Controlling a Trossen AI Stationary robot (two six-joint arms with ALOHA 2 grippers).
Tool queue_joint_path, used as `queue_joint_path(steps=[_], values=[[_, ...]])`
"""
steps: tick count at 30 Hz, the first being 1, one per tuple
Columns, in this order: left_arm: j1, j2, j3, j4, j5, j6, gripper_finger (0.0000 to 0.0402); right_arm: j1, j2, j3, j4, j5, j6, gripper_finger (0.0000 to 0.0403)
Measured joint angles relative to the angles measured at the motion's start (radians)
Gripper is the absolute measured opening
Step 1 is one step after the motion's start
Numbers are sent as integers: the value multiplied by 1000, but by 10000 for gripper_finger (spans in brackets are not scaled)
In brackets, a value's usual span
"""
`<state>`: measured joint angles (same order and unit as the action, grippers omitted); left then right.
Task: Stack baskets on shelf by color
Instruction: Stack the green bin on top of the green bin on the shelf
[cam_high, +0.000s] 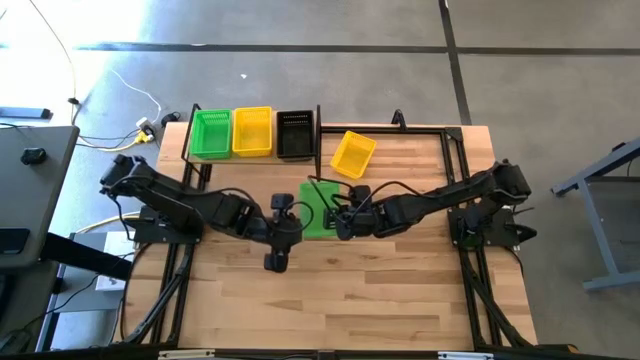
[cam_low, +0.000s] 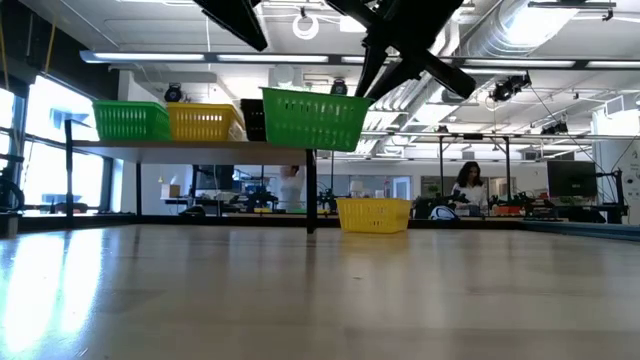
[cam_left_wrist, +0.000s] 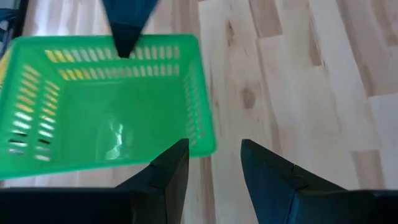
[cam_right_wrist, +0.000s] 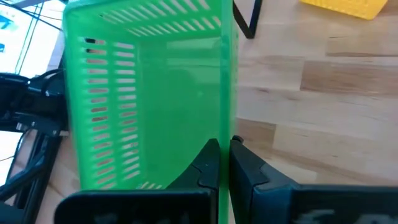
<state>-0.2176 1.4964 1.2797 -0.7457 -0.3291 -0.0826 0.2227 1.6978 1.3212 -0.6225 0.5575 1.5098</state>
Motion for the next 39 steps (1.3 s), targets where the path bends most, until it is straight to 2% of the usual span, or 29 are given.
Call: queue_joint_path(steps=[10,15,29,34,39], values=[[-14,66,0,50,-27,15,136,-2,0,0,30,11,0,0],[-13,68,0,53,-57,18,135,-2,0,0,69,10,-22,0],[-12,68,0,23,-61,87,136,3,-1,0,190,7,-61,0],[-10,68,0,-35,-151,68,135,7,-3,0,235,-7,-95,0],[-5,68,0,-47,-166,68,119,7,-3,0,246,0,-101,0]])
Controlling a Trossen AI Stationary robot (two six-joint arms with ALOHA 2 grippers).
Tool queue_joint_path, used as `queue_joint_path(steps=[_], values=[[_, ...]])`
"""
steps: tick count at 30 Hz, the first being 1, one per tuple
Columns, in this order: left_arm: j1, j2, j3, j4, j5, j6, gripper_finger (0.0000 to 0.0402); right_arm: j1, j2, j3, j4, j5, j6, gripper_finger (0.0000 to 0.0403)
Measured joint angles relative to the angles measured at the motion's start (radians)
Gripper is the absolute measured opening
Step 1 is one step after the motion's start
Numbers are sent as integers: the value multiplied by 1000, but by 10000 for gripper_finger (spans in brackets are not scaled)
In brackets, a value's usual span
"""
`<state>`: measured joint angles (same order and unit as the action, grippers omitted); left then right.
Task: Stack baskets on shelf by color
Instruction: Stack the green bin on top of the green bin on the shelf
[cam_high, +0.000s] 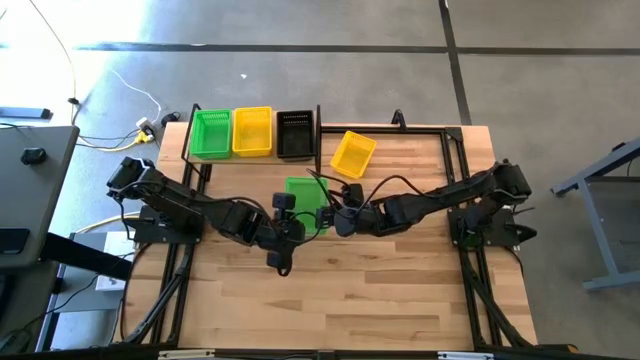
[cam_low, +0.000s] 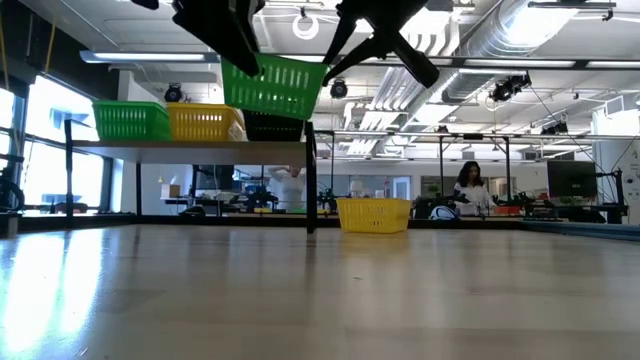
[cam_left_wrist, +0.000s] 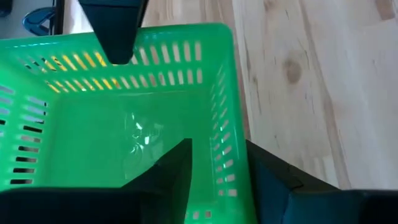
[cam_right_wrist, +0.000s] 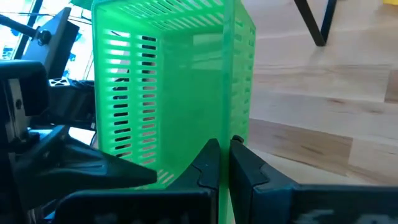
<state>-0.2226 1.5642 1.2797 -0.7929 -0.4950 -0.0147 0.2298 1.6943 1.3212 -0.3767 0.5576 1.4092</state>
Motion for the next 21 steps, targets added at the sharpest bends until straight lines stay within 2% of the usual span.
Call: queue_joint_path(steps=[9,15,21], values=[[0,0,0,0,28,33,9,0,0,0,2,-1,-21,0],[-3,-1,0,-4,34,57,8,0,0,0,3,-1,-57,9],[-15,-1,0,-15,34,79,4,-4,0,0,4,6,-63,68]])
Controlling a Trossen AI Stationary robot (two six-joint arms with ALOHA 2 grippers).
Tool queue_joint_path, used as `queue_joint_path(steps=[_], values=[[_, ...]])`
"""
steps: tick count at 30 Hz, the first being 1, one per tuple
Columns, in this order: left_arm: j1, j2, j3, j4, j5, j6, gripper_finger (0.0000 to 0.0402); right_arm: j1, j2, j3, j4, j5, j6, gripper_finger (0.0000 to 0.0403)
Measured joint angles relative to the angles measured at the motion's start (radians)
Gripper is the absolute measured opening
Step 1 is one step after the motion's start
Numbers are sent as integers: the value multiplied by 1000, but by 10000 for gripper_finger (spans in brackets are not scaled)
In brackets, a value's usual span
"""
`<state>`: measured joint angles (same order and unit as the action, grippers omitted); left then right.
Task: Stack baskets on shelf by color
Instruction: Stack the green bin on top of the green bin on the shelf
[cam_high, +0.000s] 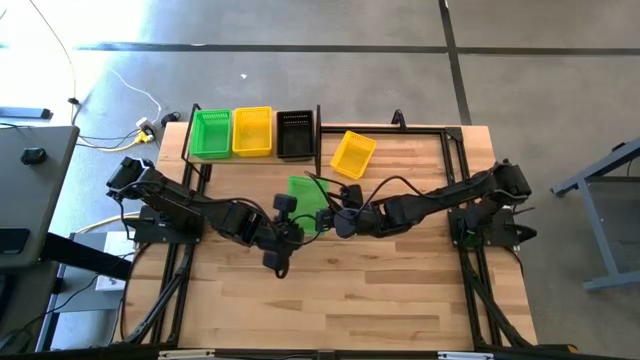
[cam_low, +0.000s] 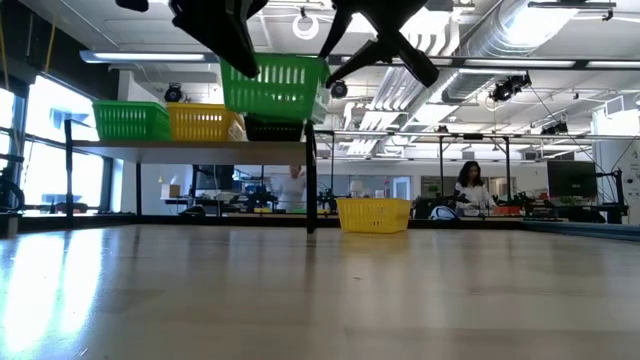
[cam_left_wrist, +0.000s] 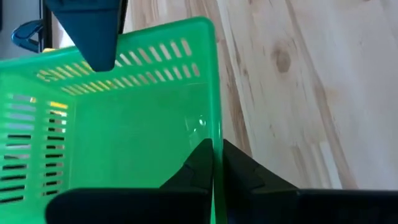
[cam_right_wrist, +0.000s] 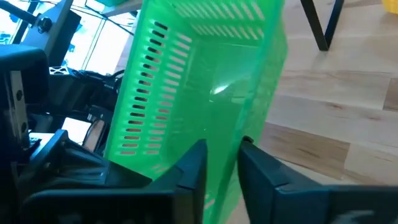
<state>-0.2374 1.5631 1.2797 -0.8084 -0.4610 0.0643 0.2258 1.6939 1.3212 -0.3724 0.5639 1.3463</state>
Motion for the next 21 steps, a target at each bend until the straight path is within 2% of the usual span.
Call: queue_joint_path(steps=[4,8,15,21], values=[[0,0,0,-42,3,11,3,-9,-11,0,2,3,-12,115],[0,-10,0,-95,10,10,2,-23,-54,0,3,4,-56,143],[0,-74,0,-132,17,10,1,-36,-139,0,4,10,-179,156],[0,-200,-1,-201,12,2,1,-36,-191,0,4,39,-271,156]])
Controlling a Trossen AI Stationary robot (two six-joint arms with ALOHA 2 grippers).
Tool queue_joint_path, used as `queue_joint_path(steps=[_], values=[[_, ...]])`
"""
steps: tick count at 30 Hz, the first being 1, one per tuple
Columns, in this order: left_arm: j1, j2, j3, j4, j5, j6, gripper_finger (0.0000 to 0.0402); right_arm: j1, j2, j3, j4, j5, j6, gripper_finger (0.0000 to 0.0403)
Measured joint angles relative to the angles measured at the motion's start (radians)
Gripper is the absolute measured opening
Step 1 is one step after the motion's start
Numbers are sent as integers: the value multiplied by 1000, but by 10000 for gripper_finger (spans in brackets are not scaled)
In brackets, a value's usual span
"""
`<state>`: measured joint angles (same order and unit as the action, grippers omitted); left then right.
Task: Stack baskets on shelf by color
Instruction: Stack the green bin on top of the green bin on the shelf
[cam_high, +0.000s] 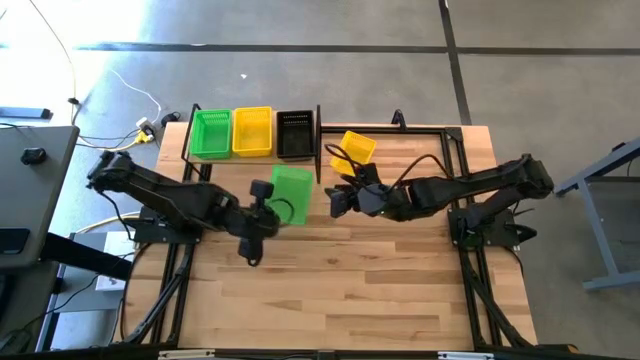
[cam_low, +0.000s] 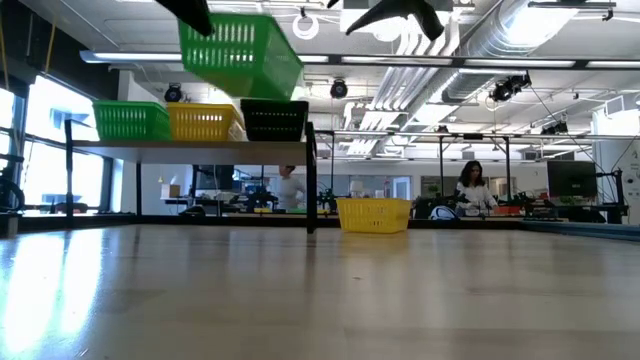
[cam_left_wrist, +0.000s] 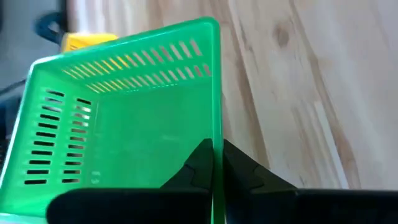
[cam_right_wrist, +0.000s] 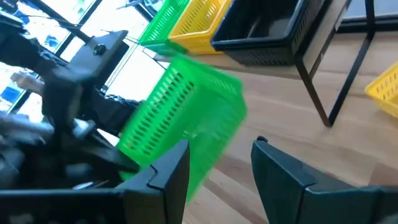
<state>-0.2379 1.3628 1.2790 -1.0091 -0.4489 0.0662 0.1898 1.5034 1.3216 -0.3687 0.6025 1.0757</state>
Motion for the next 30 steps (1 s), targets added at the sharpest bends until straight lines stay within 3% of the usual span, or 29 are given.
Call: queue_joint_path(steps=[8,17,24,30], values=[[30,-237,-75,-37,-32,7,1,-6,-14,0,0,-1,-64,156],[137,-433,-87,-187,-116,65,1,-43,-14,0,-1,-17,-150,156],[285,-576,-87,-257,-120,199,1,-104,-14,0,6,-151,-226,156],[413,-668,-87,-317,-100,345,1,-152,-14,0,7,-204,-248,156]])
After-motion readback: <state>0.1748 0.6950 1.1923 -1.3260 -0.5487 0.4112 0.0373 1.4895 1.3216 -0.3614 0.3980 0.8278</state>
